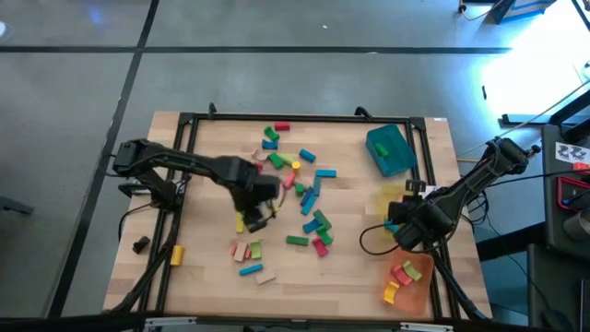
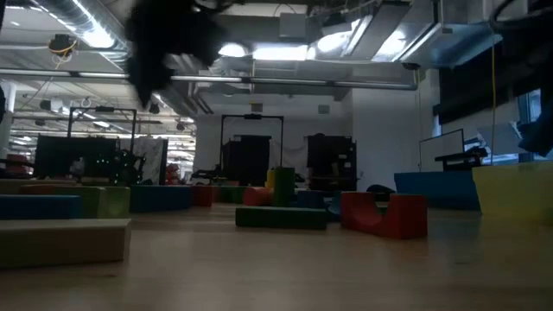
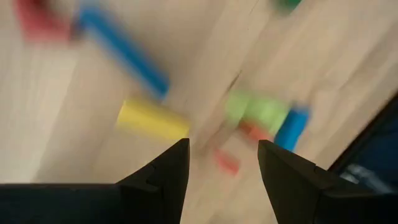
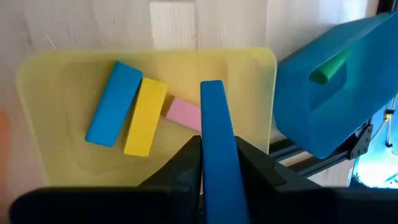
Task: Sort blocks by size
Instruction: Put the blue rectangular block into the yellow bin, then put the yellow cylindrical block into the blue bin
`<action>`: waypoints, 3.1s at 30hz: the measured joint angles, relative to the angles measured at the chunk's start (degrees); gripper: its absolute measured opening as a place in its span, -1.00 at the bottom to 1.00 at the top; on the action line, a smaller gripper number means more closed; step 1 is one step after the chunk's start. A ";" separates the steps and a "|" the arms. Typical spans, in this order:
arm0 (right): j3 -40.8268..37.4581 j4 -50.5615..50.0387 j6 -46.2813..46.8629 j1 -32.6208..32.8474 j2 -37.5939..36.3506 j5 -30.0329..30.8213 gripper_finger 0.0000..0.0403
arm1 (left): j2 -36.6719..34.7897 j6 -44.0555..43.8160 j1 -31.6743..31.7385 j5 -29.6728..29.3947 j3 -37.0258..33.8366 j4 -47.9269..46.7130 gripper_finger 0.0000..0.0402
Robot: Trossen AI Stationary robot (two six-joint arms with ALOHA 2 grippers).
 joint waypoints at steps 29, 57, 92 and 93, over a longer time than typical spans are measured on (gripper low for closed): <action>-4.31 2.78 5.27 0.00 0.00 -1.63 -0.60 | 0.04 -58.80 -28.79 13.44 -11.13 -6.79 -0.13; -4.31 6.99 5.01 0.00 0.00 -2.02 -0.11 | 5.50 -92.64 -44.67 11.96 -11.15 -2.86 -0.13; -4.34 11.85 4.98 0.00 0.00 -1.91 -0.07 | 13.46 -95.96 -45.41 8.96 -21.40 3.58 -0.34; -4.34 11.86 4.96 0.01 0.00 -1.91 -0.07 | 13.46 -95.86 -45.41 8.79 -21.36 3.52 -0.39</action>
